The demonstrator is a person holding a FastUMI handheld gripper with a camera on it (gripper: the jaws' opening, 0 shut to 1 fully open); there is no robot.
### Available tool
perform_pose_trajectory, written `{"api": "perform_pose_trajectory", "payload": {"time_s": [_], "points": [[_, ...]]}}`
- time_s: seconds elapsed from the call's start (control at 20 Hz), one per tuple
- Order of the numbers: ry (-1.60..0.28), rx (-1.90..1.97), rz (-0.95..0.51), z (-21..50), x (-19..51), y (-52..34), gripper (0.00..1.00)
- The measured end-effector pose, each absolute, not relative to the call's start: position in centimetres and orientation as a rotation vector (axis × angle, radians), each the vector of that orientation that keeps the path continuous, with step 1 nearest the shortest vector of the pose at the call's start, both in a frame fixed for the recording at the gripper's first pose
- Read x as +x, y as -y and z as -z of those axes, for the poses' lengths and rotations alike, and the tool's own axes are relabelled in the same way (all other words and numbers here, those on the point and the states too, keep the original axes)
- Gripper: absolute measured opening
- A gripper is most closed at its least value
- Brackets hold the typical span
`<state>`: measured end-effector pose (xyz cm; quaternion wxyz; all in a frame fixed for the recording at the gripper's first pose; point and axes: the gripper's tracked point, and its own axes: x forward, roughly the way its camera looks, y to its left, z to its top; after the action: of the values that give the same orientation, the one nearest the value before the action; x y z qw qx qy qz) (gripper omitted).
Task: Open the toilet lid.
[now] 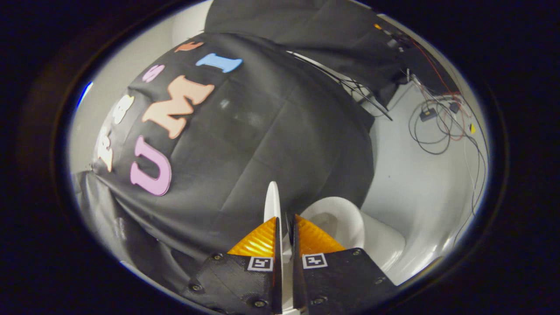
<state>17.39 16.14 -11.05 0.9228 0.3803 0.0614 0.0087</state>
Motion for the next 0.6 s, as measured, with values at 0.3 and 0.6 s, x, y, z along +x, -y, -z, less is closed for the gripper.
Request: {"api": "perform_pose_trajectory", "payload": {"time_s": [0.3, 0.6], "points": [[-0.106, 0.602, -0.088, 5.0, 15.3, -23.0, 0.1], [-0.072, 0.406, -0.2, 1.4, 13.7, -29.5, 0.1]]}}
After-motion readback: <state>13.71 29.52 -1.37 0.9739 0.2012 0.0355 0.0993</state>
